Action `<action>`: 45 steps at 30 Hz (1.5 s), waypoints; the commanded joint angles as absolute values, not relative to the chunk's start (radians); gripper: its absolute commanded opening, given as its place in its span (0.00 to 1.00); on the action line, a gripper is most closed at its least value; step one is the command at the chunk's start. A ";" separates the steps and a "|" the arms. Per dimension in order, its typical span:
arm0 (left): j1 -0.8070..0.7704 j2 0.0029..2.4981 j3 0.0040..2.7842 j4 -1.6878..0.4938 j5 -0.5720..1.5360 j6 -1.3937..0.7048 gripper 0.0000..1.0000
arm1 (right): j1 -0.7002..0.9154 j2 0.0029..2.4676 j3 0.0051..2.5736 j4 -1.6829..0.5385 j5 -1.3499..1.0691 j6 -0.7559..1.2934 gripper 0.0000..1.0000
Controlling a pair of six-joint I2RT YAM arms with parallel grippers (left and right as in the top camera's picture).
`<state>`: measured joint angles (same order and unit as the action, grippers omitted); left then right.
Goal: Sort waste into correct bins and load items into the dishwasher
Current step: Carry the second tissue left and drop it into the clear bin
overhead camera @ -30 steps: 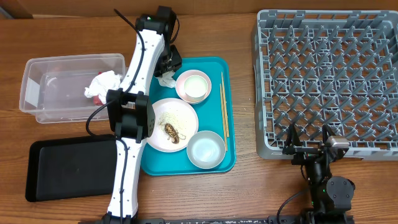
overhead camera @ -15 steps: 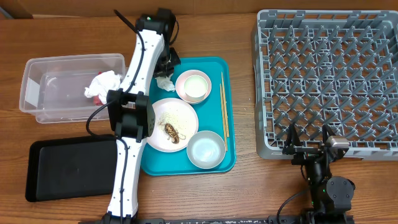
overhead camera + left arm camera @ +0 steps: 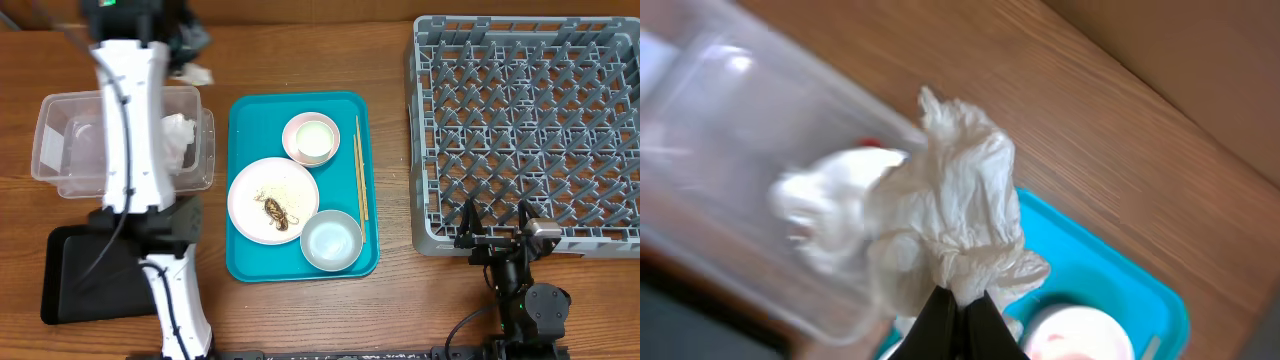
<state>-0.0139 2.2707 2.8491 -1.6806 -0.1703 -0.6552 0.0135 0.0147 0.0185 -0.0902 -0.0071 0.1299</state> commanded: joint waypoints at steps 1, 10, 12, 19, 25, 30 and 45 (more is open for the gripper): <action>0.078 2.293 2.822 -1.690 -0.215 -0.632 0.04 | 0.009 0.003 0.008 -0.084 0.003 0.126 1.00; 0.220 2.295 2.728 -1.690 -0.208 -0.631 0.18 | 0.009 0.003 0.008 -0.084 0.003 0.126 1.00; 0.238 2.295 2.710 -1.690 -0.207 -0.618 0.24 | 0.009 0.003 0.008 -0.084 0.003 0.126 1.00; 0.260 2.295 2.693 -1.690 -0.142 -0.547 0.54 | 0.009 0.003 0.008 -0.084 0.003 0.126 1.00; 0.252 2.285 2.694 -1.690 0.162 -0.350 0.38 | 0.009 0.003 0.008 -0.084 0.003 0.126 1.00; 0.218 2.255 2.694 -1.690 0.360 -0.231 0.22 | 0.009 0.003 0.008 -0.084 0.003 0.126 1.00; 0.110 1.986 2.651 -1.690 0.405 -0.139 0.37 | 0.009 0.003 0.008 -0.084 0.003 0.126 1.00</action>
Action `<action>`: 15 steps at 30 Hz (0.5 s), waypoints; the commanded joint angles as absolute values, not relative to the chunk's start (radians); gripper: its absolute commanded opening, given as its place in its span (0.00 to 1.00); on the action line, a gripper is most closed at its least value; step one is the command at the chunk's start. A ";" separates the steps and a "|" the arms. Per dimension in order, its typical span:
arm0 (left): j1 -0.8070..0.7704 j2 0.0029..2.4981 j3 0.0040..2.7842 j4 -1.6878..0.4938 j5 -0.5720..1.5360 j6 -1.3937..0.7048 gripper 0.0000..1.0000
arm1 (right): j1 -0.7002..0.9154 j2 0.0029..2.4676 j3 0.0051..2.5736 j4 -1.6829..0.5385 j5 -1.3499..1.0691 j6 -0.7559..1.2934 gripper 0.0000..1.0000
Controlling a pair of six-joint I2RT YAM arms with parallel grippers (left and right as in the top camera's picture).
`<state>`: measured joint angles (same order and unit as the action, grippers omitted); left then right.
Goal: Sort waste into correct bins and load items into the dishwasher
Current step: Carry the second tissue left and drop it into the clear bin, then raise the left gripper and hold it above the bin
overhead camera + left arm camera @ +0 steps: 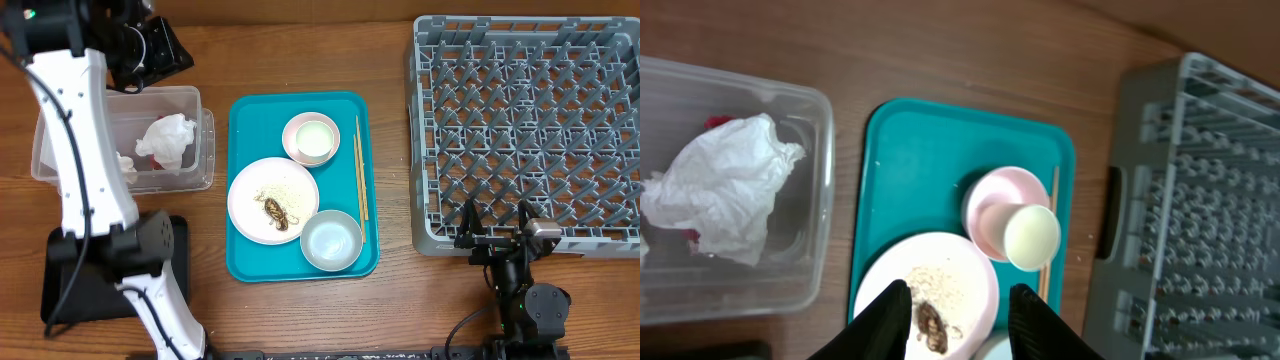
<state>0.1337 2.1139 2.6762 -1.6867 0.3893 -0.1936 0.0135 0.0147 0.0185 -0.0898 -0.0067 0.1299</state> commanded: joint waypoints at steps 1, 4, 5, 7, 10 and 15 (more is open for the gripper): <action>0.099 1.954 2.629 -1.690 0.391 -0.134 0.49 | 0.009 0.003 0.008 -0.084 0.003 0.126 1.00; 0.065 1.882 2.563 -1.690 0.325 -0.134 1.00 | 0.009 0.003 0.008 -0.084 0.003 0.126 1.00; 0.053 1.859 2.534 -1.690 0.286 -0.134 1.00 | 0.009 0.003 0.008 -0.084 0.003 0.126 1.00; 0.032 1.827 2.479 -1.690 0.203 -0.139 1.00 | 0.009 0.003 0.008 -0.084 0.003 0.126 1.00; 0.028 1.808 2.399 -1.690 0.029 -0.199 1.00 | 0.009 0.003 0.008 -0.084 0.003 0.126 1.00; 0.122 1.808 2.352 -1.690 -0.146 -0.332 1.00 | 0.009 0.003 0.008 -0.084 0.003 0.126 1.00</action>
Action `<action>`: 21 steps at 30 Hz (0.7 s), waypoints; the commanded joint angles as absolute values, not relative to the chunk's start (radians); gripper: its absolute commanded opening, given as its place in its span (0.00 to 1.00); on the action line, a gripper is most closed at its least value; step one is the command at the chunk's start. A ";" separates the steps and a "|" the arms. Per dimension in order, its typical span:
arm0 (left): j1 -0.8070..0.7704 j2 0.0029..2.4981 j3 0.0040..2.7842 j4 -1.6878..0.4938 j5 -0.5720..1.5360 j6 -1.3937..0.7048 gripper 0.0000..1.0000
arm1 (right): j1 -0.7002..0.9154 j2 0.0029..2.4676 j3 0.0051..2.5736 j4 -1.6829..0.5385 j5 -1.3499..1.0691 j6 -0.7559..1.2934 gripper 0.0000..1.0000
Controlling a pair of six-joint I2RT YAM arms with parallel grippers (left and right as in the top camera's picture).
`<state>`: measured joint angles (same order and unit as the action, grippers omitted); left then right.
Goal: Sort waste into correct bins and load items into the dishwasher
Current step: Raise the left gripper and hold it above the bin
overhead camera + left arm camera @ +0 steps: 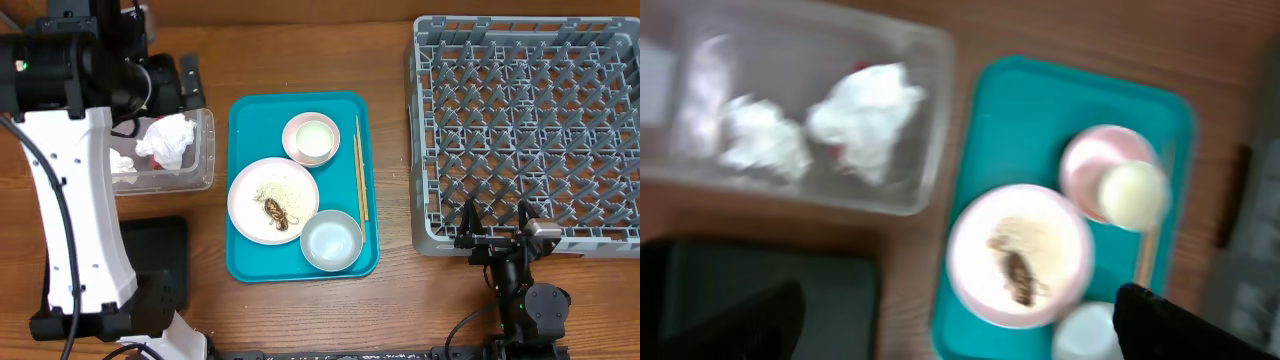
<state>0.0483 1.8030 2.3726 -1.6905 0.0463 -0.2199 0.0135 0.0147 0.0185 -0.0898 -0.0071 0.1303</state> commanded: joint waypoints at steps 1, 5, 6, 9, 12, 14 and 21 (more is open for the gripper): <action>0.150 1.808 2.351 -1.689 -0.145 -0.349 1.00 | 0.009 0.003 0.008 -0.084 0.003 0.126 1.00; 0.264 1.809 2.351 -1.689 -0.131 -0.424 1.00 | 0.009 0.003 0.008 -0.084 0.003 0.126 1.00; 0.286 1.809 2.351 -1.689 -0.131 -0.424 1.00 | 0.009 0.003 0.008 -0.084 0.003 0.126 1.00; 0.336 1.810 2.351 -1.689 -0.130 -0.424 1.00 | 0.009 0.003 0.008 -0.084 0.003 0.126 1.00; 0.342 1.810 2.351 -1.689 -0.130 -0.423 1.00 | 0.009 0.003 0.008 -0.084 0.003 0.126 1.00; 0.340 1.810 2.351 -1.689 -0.130 -0.424 1.00 | 0.009 0.003 0.008 -0.084 0.003 0.126 1.00; 0.339 1.810 2.351 -1.689 -0.130 -0.423 1.00 | 0.011 0.003 0.008 -0.012 -0.231 0.324 1.00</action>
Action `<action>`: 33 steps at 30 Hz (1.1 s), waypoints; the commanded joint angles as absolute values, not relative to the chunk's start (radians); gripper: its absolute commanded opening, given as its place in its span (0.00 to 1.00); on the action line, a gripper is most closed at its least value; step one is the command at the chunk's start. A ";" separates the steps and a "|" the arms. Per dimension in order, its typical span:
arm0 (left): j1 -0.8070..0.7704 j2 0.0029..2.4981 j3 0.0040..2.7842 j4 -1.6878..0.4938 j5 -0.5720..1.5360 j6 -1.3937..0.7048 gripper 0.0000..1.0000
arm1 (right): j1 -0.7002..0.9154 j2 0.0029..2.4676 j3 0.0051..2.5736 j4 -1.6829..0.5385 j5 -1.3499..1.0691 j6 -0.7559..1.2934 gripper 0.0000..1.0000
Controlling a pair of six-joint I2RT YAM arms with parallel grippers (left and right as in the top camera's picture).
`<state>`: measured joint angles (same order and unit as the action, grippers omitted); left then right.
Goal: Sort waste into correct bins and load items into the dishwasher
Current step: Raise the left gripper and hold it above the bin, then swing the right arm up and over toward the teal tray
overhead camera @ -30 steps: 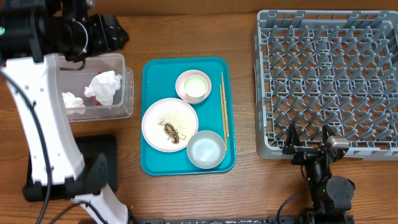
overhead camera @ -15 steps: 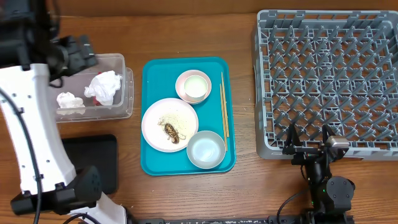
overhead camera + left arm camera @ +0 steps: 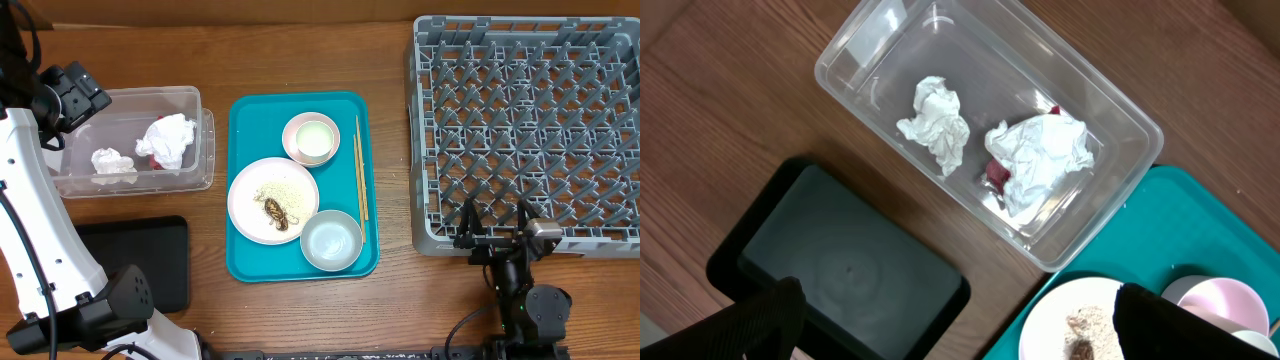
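Note:
The clear plastic bin [image 3: 190, 165] holds two crumpled white tissues [image 3: 935, 125] [image 3: 1040, 160], the larger one lying over something red. My left gripper [image 3: 65, 95] hangs at the bin's left end, high up, wide open and empty [image 3: 960, 345]. On the teal tray [image 3: 245, 265] lie a white plate with food scraps [image 3: 272, 200], a pink bowl with a cup in it [image 3: 311, 138], a small pale bowl [image 3: 331, 241] and chopsticks [image 3: 360, 170]. The grey dishwasher rack [image 3: 525, 130] stands at the right. My right gripper [image 3: 494, 225] rests open at the rack's front edge.
A black bin [image 3: 135, 262] lies in front of the clear bin, also visible in the left wrist view [image 3: 840, 265]. Bare wooden table [image 3: 300, 50] surrounds the tray, and the white left arm [image 3: 35, 230] runs down the left edge.
My left gripper has moved from over the clear bin's right part to its left end. It stays wide open. Both tissues lie where they were; the right arm is unmoved.
My left gripper was shut on a crumpled white tissue above the clear bin. Then it was open and the tissue lay in the bin beside another one. Later it stood wide open over the bin, and now off to the left.

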<state>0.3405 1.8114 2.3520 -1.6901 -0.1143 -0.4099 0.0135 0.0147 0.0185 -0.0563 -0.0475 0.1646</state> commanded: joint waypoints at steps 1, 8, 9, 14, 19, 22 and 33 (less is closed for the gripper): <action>0.339 1.810 2.351 -1.689 -0.130 -0.423 1.00 | 0.011 0.003 0.008 0.008 -0.311 0.401 1.00; 0.340 1.810 2.351 -1.689 -0.130 -0.423 1.00 | 0.011 0.003 0.008 0.044 -0.656 1.025 1.00; 0.340 1.810 2.351 -1.689 -0.130 -0.423 1.00 | 0.011 0.003 0.008 0.047 -0.646 1.100 1.00; 0.340 1.810 2.351 -1.689 -0.130 -0.423 1.00 | 0.011 0.003 0.008 0.141 -0.551 1.347 1.00; 0.340 1.810 2.351 -1.689 -0.130 -0.423 1.00 | 0.012 0.003 0.022 0.506 -0.506 1.348 1.00; 0.340 1.810 2.351 -1.689 -0.130 -0.423 1.00 | 0.012 0.004 0.085 0.510 -0.414 1.351 1.00; 0.340 1.810 2.351 -1.689 -0.130 -0.423 1.00 | 0.012 0.224 0.463 0.374 -0.373 1.071 1.00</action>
<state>0.3405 1.8114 2.3512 -1.6905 -0.1173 -0.4133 0.0135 0.1287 0.3321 0.3943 -0.3515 1.2297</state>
